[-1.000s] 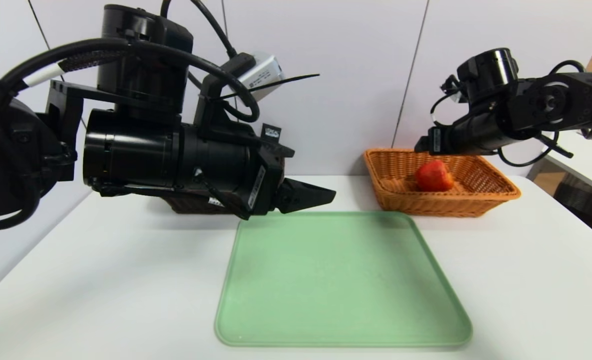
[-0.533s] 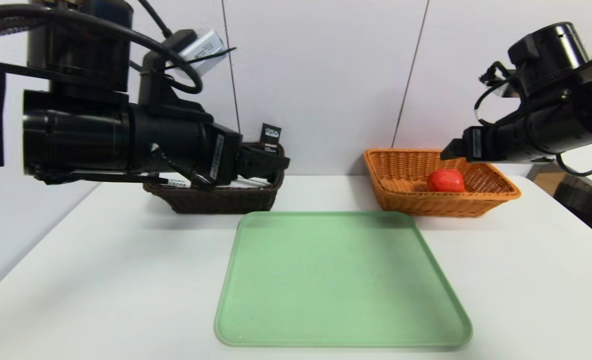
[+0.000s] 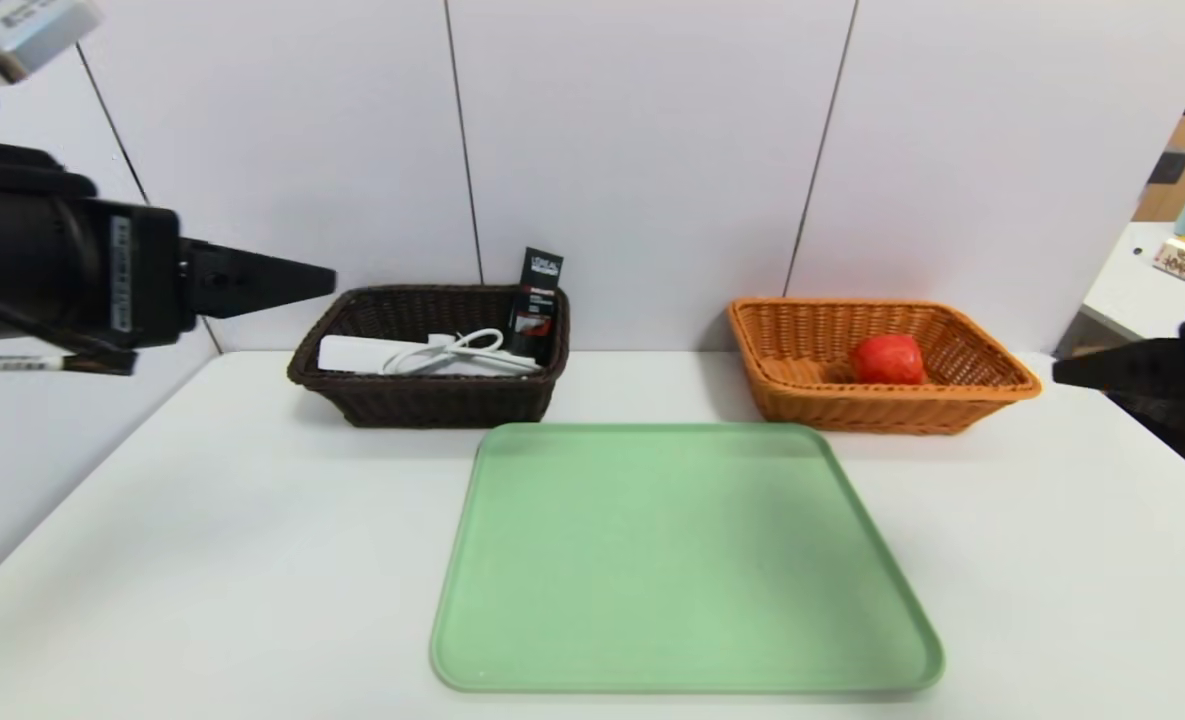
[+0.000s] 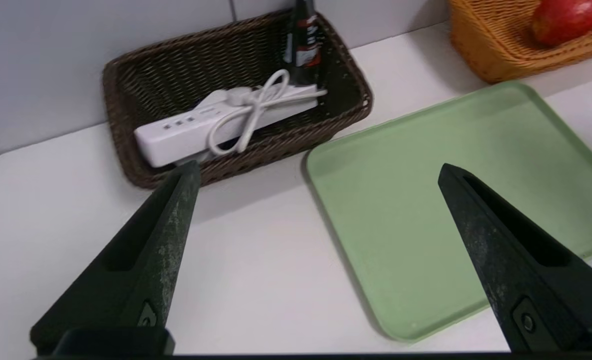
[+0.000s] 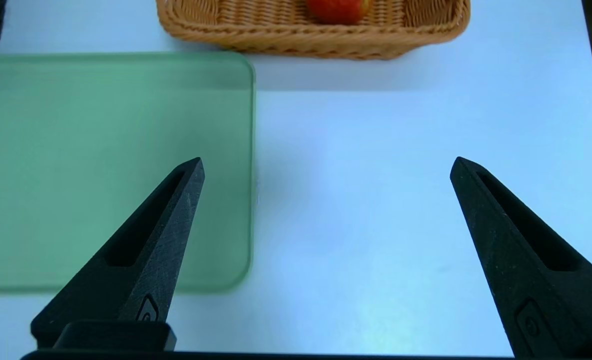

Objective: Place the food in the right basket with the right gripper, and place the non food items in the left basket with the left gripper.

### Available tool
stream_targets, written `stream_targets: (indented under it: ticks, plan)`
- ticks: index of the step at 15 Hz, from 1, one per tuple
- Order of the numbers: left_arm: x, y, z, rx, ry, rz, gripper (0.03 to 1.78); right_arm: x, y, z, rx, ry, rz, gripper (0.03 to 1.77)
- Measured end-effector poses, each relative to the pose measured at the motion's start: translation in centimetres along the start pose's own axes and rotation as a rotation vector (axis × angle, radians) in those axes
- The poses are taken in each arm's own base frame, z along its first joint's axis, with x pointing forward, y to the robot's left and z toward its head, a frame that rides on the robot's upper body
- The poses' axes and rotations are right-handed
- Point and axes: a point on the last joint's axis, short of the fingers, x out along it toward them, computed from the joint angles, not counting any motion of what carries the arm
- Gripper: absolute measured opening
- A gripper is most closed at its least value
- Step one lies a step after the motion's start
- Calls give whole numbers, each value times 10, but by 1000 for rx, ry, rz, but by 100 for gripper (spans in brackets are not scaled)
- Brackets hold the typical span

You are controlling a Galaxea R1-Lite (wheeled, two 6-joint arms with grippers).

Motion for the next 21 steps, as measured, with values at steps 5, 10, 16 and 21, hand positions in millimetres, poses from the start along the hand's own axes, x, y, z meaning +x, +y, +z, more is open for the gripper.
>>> stream_targets:
  ticks: [5,10,16,21]
  plan:
    - [-74,19,-44,-28,0,194,169,-62,-23,-48,14,-87,63,169]
    - [-119,19,-110,-55,-5,325,169,-95,-41,-90,18,-150,67,169]
    - [-148,8,-165,-22,-48,467,169,-111,-50,-120,25,-212,7,169]
    - [-151,2,-202,6,-22,493,169,-116,-53,-154,44,-235,-68,169]
